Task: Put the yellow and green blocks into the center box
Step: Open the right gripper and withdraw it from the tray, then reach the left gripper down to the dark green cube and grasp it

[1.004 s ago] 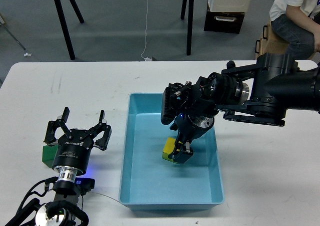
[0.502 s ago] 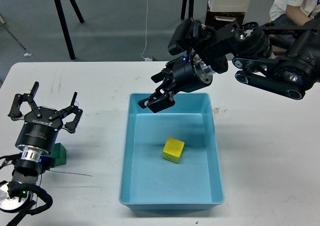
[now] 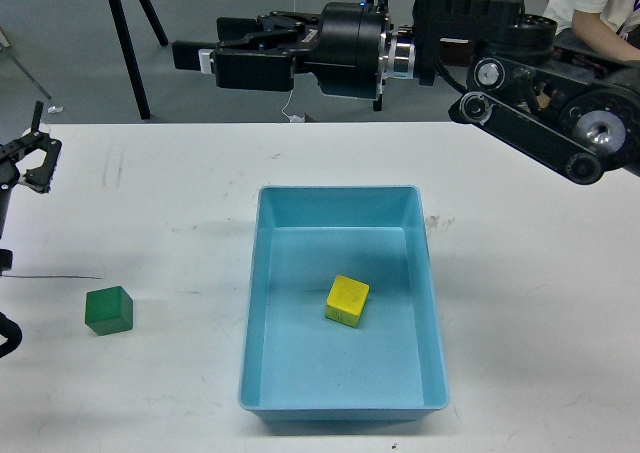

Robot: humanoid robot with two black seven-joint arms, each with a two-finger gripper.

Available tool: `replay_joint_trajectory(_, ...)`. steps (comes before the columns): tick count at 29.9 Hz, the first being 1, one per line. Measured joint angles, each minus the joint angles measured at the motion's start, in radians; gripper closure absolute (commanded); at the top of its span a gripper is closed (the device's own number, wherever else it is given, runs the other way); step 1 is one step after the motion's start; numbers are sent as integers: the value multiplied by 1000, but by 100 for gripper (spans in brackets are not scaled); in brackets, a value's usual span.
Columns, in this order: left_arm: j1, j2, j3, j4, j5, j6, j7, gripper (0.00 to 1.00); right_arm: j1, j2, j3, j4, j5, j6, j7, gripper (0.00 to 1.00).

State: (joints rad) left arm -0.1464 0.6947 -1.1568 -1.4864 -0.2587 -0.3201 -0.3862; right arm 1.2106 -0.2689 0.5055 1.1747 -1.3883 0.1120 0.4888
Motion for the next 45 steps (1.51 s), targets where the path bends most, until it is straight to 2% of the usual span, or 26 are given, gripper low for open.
replay_joint_trajectory(3, -16, 71, -15, 9, 8, -51, 2, 0, -96, -26, 89, 51, 89, -56, 0, 1)
replay_joint_trajectory(6, -37, 153, -25, 44, 67, -83, -7, 0, -207, -77, 198, 111, 162, -70, -1, 1)
replay_joint_trajectory(8, -60, 187, -37, 69, 210, -94, -29, 0, -286, -120, 264, 157, 209, -73, -21, 1)
replay_joint_trajectory(11, -76, 204, -100, 83, 509, -119, -84, 0, -418, -181, 358, 235, 269, -76, -61, 1)
replay_joint_trajectory(13, -76, 204, -136, 83, 714, -140, -97, 0, -525, -213, 433, 292, 284, -77, -73, 1)
replay_joint_trajectory(19, -77, 214, -160, 83, 1214, -168, -103, 0, -859, -281, 682, 457, 293, -78, -78, 1)
replay_joint_trajectory(26, -95, 291, -160, 59, 1459, -169, -103, 0, -1191, -279, 902, 553, 296, -86, -76, 1)
replay_joint_trajectory(30, -126, 314, -155, -5, 1563, -169, -103, 1, -1260, -276, 930, 557, 298, -111, -74, 1)
replay_joint_trajectory(34, -145, 329, -156, -83, 1813, -169, -103, 3, -1287, -276, 934, 557, 298, -132, -73, 1)
replay_joint_trajectory(39, -158, 327, -134, -113, 1929, -169, -103, 5, -1295, -276, 935, 557, 298, -149, -72, 1)
replay_joint_trajectory(45, -160, 325, 85, -111, 2160, -169, -103, 6, -1330, -276, 946, 555, 302, -175, -70, 1)
